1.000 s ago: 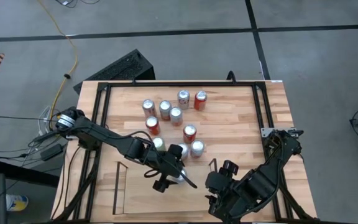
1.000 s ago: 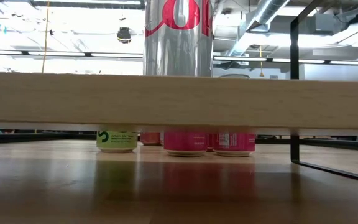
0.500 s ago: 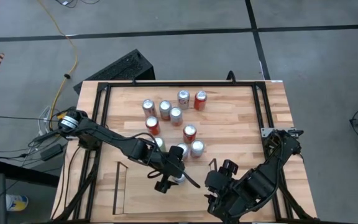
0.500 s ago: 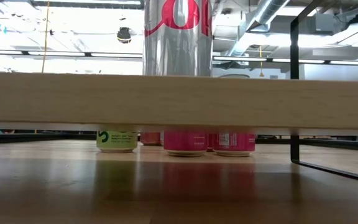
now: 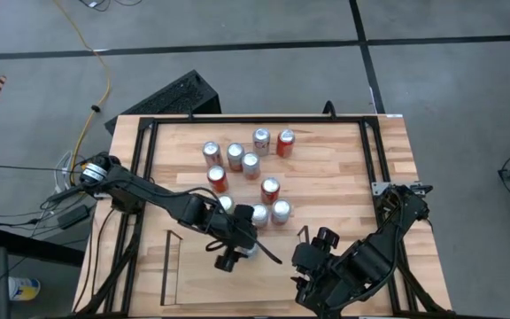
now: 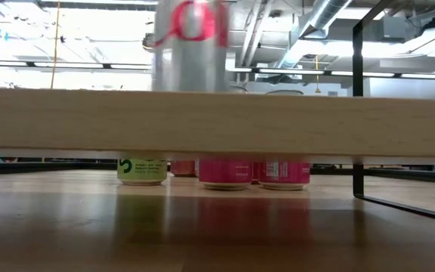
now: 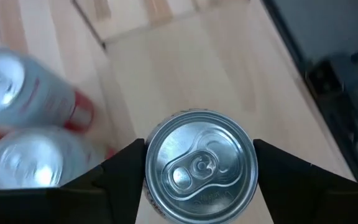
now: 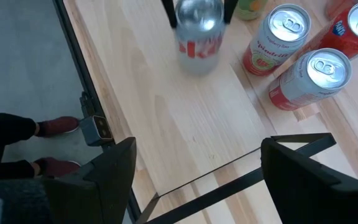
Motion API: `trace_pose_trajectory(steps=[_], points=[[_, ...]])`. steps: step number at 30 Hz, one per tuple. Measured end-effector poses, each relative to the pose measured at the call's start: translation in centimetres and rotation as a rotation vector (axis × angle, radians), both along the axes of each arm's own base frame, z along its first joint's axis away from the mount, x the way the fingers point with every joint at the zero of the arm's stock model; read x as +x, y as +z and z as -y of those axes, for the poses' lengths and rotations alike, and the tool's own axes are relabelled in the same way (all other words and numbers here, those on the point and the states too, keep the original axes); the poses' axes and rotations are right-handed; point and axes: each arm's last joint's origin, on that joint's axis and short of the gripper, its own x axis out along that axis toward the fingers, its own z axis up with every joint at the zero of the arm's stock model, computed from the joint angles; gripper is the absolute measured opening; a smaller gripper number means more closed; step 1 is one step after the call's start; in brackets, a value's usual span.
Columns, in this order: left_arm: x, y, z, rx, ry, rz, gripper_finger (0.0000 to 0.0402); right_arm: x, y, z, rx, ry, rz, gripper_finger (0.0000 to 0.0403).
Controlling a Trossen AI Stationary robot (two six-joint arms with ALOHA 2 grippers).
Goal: Place canned beverage on shelf
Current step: Put the silver soda can on the shelf
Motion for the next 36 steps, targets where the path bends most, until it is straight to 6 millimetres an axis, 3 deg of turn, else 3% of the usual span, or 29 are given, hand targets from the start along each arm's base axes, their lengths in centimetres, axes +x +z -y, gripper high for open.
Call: trace_pose_trajectory(steps=[8,17,22,25,29,36], points=[[-3.9,3.2,0.5,0.053,0.019,0.002,0.0238,0.0,0.0,0.1,-0.022,0.001,0.015,0.0315],[-9.9,5.9,1.7,0.084,-0.011,0.04,0.0235,0.1,0.1,0.1,-0.044,-0.002,0.031,0.0315],[-13.4,6.0,1.1,0.025,-0.033,0.059,0.0235,0.1,0.1,0.2,-0.047,-0.003,0.032,0.0315],[-14.4,5.4,1.3,-0.03,-0.066,0.059,0.0235,0.2,0.1,0.3,-0.048,-0.007,0.033,0.0315],[-15.0,4.9,2.9,-0.075,-0.156,0.063,0.0235,0.4,0.1,0.6,-0.048,-0.016,0.033,0.0315],[-15.6,3.1,6.6,-0.007,-0.322,0.033,0.0235,0.8,0.1,0.9,-0.05,-0.025,0.031,0.0315]])
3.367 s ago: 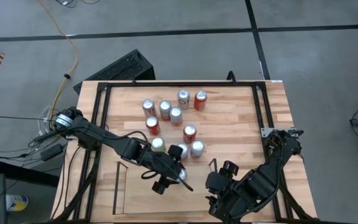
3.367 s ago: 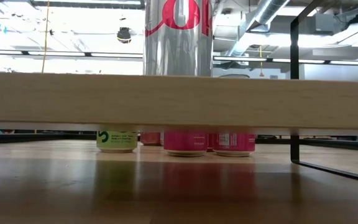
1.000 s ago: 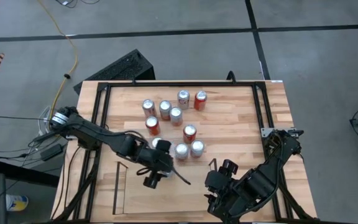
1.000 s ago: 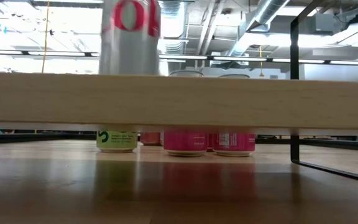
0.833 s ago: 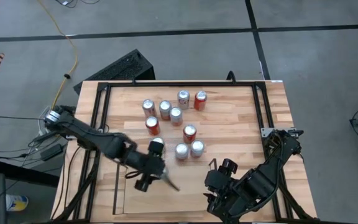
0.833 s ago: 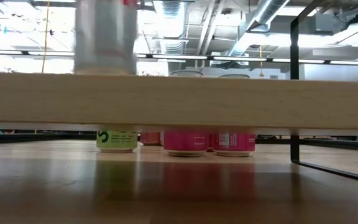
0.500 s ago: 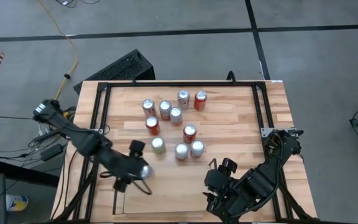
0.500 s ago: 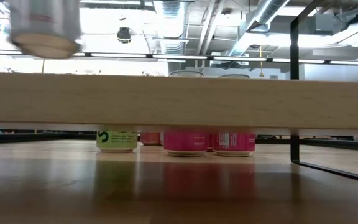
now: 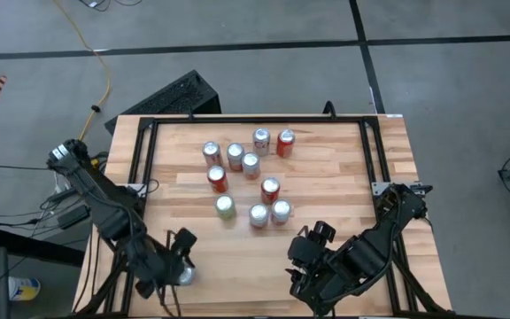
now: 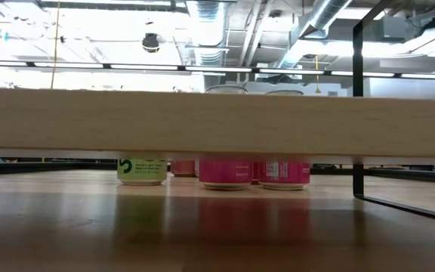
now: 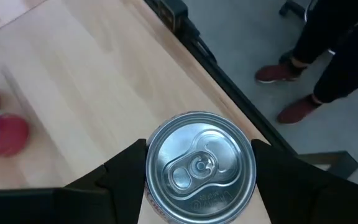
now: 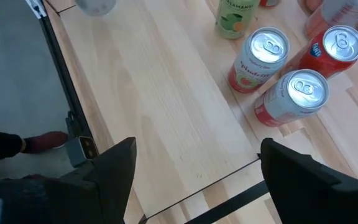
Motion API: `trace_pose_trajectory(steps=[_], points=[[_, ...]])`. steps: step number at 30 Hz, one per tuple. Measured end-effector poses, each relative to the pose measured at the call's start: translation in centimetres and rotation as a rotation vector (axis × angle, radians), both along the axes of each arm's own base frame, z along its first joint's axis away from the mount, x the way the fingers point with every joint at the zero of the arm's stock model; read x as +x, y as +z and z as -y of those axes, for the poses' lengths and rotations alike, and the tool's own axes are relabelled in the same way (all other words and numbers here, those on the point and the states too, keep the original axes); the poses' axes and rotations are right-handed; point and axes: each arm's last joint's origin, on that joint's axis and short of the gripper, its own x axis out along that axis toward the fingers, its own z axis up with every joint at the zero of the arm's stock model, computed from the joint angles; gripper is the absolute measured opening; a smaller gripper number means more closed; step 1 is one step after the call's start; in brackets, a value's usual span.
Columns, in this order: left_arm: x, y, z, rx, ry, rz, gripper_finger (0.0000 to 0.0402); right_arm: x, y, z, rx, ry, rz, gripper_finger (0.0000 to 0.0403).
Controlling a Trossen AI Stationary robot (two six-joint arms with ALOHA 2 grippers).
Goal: Place canned beverage on shelf
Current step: Put the silver soda can on the shelf
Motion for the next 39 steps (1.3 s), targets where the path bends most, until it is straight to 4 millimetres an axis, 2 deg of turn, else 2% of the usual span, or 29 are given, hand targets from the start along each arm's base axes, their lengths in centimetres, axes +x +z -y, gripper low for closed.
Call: trace_pose_trajectory(steps=[4,7,18,39], points=[[0.5,-1.4,1.5,0.043,-0.018,-0.005,0.0235,0.1,0.0,0.1,-0.007,0.009,-0.003,0.0315],[1.0,-1.6,2.3,0.01,-0.032,0.023,0.0235,0.2,0.0,0.2,-0.01,0.012,-0.004,0.0315],[0.7,-1.8,2.6,-0.015,-0.088,-0.009,0.0234,0.3,0.0,0.3,-0.014,0.018,-0.007,0.0315],[1.3,-2.1,3.3,-0.06,-0.124,0.039,0.0234,0.3,0.0,0.3,-0.031,0.045,-0.014,0.0315]])
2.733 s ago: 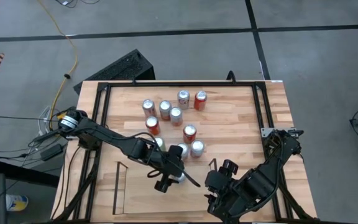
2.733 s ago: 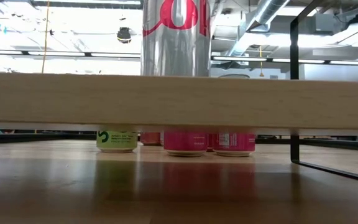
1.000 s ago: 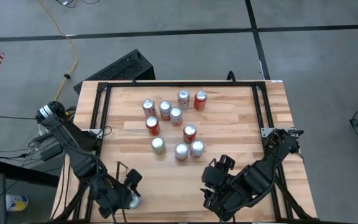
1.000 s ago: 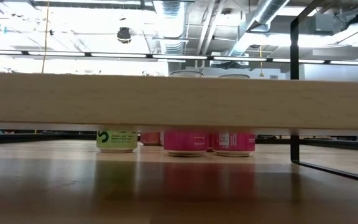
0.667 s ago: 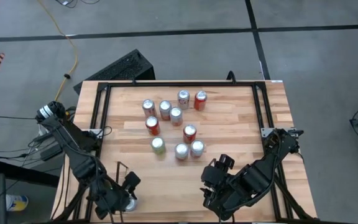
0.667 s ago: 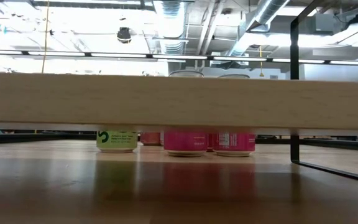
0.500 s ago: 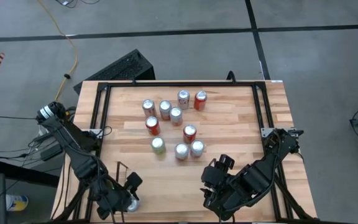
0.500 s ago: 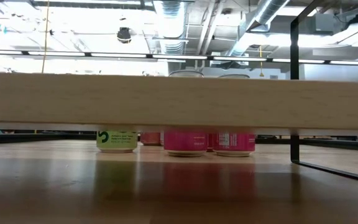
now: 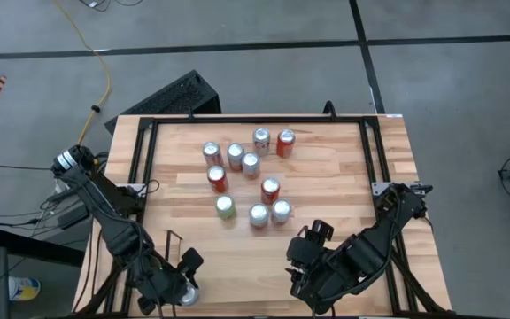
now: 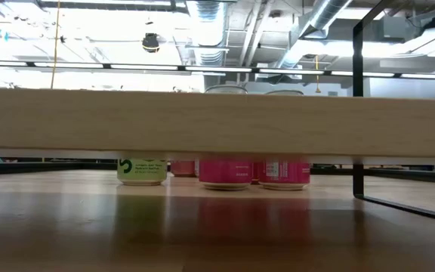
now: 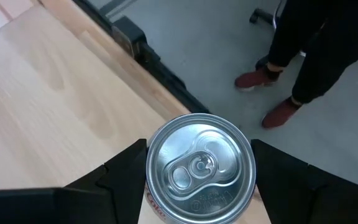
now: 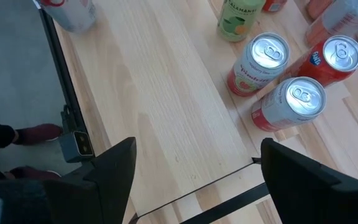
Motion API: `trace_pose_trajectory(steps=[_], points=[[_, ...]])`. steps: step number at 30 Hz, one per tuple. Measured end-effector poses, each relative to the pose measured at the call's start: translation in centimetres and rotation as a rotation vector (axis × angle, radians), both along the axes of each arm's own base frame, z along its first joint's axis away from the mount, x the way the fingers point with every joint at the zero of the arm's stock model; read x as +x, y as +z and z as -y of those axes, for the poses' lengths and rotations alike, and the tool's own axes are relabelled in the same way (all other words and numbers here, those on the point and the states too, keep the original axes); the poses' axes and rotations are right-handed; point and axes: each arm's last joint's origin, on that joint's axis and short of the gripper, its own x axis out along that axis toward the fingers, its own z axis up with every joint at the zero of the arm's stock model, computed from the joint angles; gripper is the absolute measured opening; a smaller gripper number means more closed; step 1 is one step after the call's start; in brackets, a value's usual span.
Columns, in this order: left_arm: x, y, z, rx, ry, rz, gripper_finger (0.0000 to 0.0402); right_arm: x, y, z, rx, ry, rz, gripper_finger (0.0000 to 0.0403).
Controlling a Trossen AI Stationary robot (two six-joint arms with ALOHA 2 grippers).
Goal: Place canned beverage on shelf
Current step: Put the silver soda can on the shelf
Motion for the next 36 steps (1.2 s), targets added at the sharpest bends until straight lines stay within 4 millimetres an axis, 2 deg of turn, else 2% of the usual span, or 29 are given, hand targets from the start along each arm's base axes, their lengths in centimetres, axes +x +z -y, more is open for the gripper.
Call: trace_pose_trajectory(steps=[4,36], points=[[0.03,-0.76,-0.1,-0.021,-0.006,-0.006,0.0234,0.0,0.0,0.0,0.0,0.0,-0.001,0.0315],[0.15,-0.94,-0.82,-0.017,-0.017,-0.008,0.0253,0.31,-0.01,0.41,-0.008,-0.005,-0.001,0.0315]])
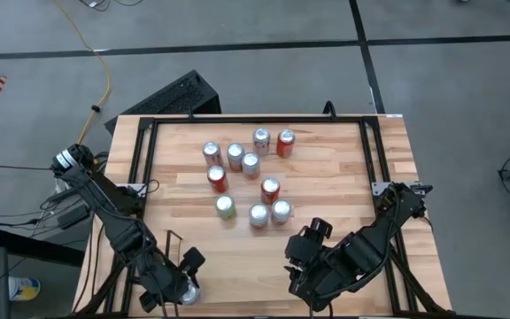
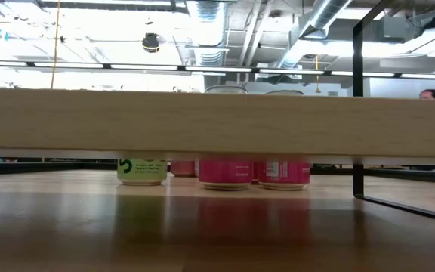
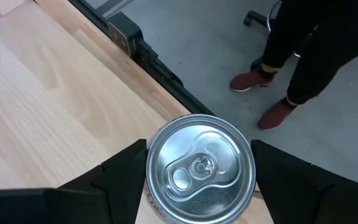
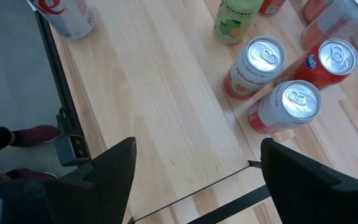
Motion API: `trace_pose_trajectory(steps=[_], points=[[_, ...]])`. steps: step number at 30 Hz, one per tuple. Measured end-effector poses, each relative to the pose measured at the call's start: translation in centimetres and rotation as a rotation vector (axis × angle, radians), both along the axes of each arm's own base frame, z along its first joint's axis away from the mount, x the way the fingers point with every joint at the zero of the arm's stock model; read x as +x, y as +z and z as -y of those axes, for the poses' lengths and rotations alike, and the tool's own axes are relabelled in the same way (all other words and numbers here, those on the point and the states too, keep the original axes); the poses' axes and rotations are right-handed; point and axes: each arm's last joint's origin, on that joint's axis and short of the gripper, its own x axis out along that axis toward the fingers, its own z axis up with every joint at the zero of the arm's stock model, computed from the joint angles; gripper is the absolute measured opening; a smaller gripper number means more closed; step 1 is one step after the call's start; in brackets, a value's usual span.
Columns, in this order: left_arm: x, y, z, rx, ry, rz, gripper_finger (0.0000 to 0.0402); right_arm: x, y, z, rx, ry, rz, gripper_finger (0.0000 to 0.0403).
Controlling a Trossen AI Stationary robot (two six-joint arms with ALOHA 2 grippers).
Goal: Place canned beverage on shelf
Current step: Put the silver soda can on the shelf
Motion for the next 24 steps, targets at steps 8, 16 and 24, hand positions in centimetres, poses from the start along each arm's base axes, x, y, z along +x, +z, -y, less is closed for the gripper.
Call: trace_pose_trajectory(steps=[8,16,24], points=[[0.2,-0.1,-0.3,0.013,-0.003,0.004,0.0267,0.0,0.0,0.0,0.0,0.0,0.0,0.0315],[0.3,-0.1,-0.5,0.012,-0.004,-0.006,0.0295,0.0,0.0,0.0,-0.012,0.018,-0.004,0.0315],[-0.1,1.3,-2.0,-0.002,0.069,-0.005,0.0294,0.2,0.0,0.3,-0.026,0.032,-0.006,0.0315]])
